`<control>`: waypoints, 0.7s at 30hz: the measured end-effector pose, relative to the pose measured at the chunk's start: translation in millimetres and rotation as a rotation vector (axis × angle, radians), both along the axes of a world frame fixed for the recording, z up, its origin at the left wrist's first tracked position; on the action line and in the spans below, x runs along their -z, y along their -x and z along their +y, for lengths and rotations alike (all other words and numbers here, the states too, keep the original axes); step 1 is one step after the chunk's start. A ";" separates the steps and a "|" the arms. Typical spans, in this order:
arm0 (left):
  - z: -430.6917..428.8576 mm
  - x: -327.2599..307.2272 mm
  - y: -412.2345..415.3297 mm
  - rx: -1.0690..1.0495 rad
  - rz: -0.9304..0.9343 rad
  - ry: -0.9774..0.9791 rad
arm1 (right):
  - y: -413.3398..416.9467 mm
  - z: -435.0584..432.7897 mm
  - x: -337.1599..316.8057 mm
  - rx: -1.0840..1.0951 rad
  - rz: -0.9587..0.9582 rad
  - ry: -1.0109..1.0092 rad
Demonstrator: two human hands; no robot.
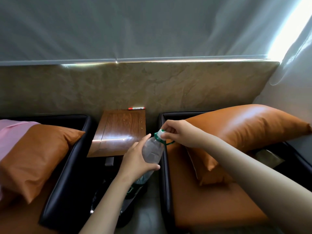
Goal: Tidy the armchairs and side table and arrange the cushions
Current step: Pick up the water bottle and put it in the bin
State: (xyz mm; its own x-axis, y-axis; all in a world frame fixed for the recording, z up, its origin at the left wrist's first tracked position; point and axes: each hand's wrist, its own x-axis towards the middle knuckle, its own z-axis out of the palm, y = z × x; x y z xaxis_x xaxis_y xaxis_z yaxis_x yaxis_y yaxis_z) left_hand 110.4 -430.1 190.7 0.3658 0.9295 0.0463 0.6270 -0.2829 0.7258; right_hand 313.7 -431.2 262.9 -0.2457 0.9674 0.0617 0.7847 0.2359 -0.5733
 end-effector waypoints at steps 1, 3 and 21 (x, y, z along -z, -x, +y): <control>-0.8 2.0 -0.4 -0.021 0.010 -0.025 | 1.9 0.0 1.2 0.004 -0.003 -0.008; -2.4 5.9 -0.6 -0.061 0.019 -0.061 | 5.3 -0.3 4.3 0.007 -0.005 -0.031; 19.0 33.3 15.5 -0.216 0.179 -0.097 | 11.3 53.0 41.4 0.011 0.070 0.064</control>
